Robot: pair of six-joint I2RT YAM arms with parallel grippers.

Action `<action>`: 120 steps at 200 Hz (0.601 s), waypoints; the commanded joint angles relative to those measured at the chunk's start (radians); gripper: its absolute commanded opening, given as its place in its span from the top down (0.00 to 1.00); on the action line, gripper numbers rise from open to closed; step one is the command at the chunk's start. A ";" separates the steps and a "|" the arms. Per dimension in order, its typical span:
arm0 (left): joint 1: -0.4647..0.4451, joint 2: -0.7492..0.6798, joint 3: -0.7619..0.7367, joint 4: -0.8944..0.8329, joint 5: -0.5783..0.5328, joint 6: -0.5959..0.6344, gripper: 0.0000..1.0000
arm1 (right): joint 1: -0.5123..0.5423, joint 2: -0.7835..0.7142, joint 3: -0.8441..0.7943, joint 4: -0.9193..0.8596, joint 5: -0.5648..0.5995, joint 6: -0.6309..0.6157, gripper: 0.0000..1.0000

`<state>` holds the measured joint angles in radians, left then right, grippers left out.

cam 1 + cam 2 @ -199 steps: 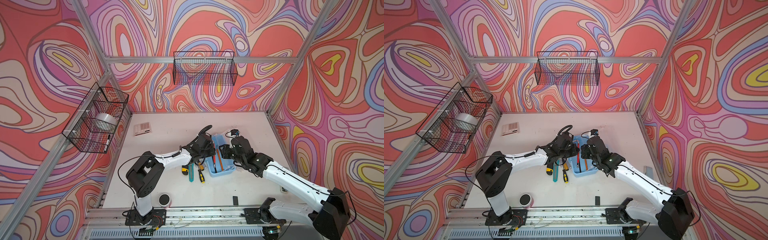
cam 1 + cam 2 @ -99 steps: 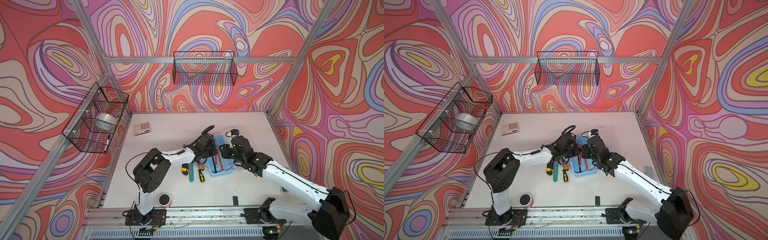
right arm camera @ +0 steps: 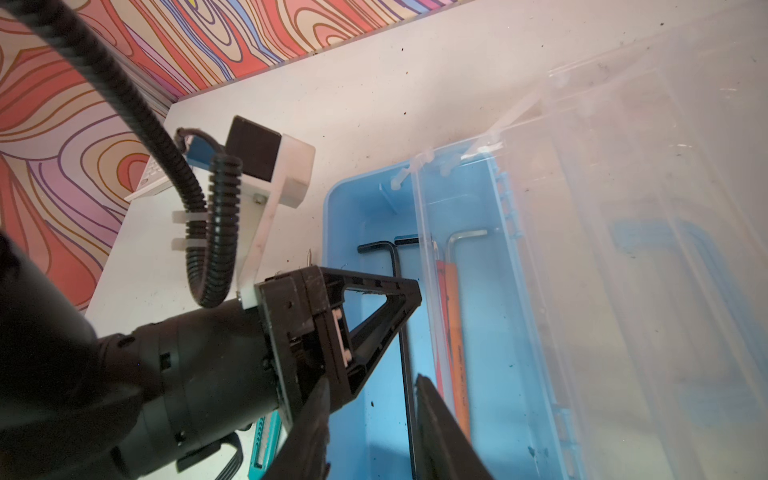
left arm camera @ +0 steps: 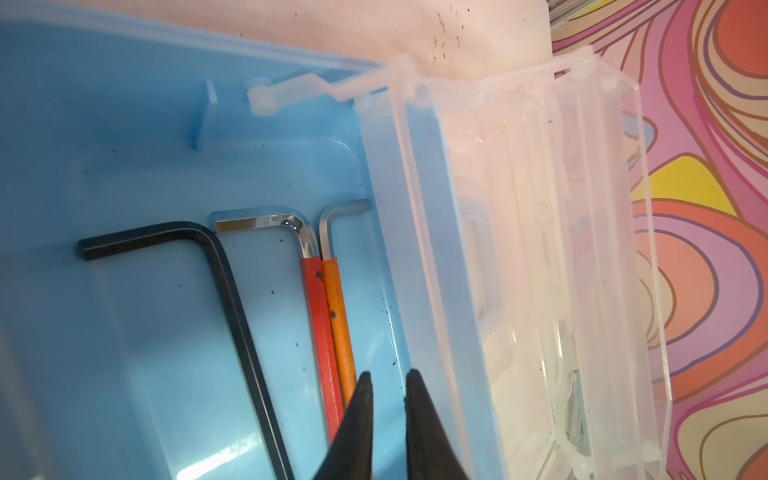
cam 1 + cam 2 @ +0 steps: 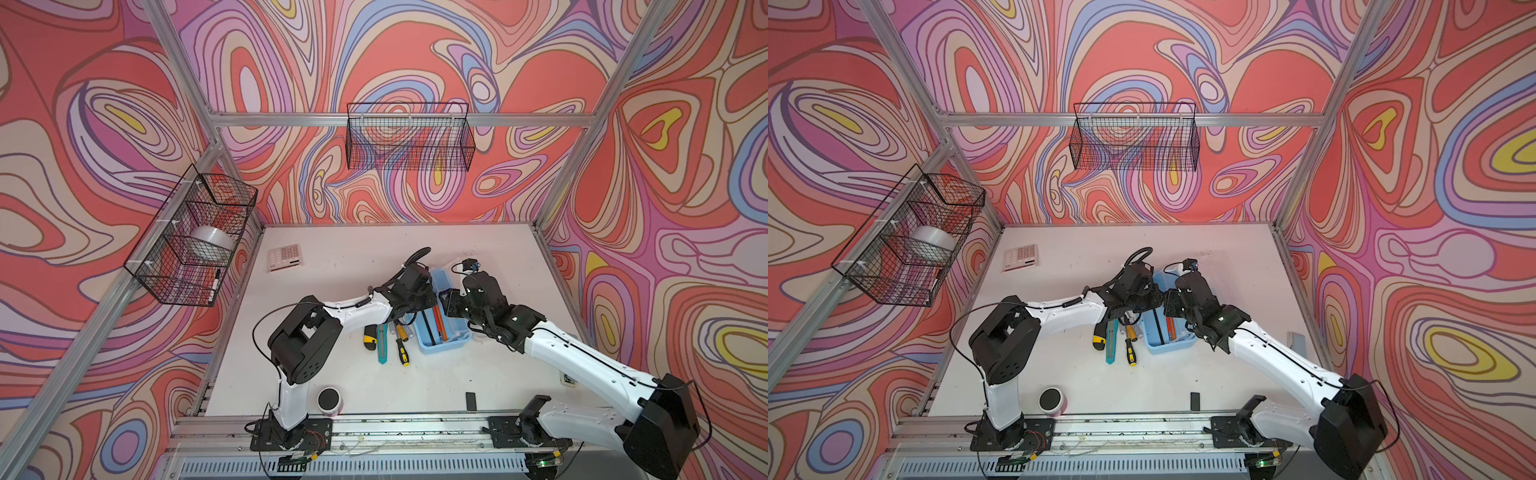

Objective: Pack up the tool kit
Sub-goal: 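Carry the red-handled hex key with the left gripper into the box and release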

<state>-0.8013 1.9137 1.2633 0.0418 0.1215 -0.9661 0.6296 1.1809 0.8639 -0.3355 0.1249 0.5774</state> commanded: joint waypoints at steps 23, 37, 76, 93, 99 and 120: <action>0.001 0.009 0.022 -0.020 -0.001 0.014 0.84 | -0.007 -0.001 -0.017 0.007 -0.009 -0.008 0.65; 0.002 0.003 0.025 -0.027 -0.008 0.026 0.84 | -0.009 0.000 -0.019 0.007 -0.013 -0.008 0.65; 0.003 -0.056 -0.003 -0.039 -0.034 0.091 0.75 | -0.009 0.000 -0.018 0.009 -0.032 -0.014 0.65; 0.005 -0.110 -0.020 -0.075 -0.080 0.151 0.67 | -0.009 -0.002 -0.019 0.009 -0.052 -0.020 0.63; 0.007 -0.135 -0.026 -0.093 -0.107 0.176 0.63 | -0.009 -0.003 -0.016 0.011 -0.064 -0.024 0.60; 0.023 -0.213 -0.046 -0.183 -0.194 0.247 0.57 | -0.010 -0.008 -0.016 0.018 -0.085 -0.032 0.52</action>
<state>-0.7971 1.8156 1.2373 -0.0284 0.0502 -0.8303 0.6228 1.1809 0.8574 -0.3302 0.0757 0.5617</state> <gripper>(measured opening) 0.398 0.453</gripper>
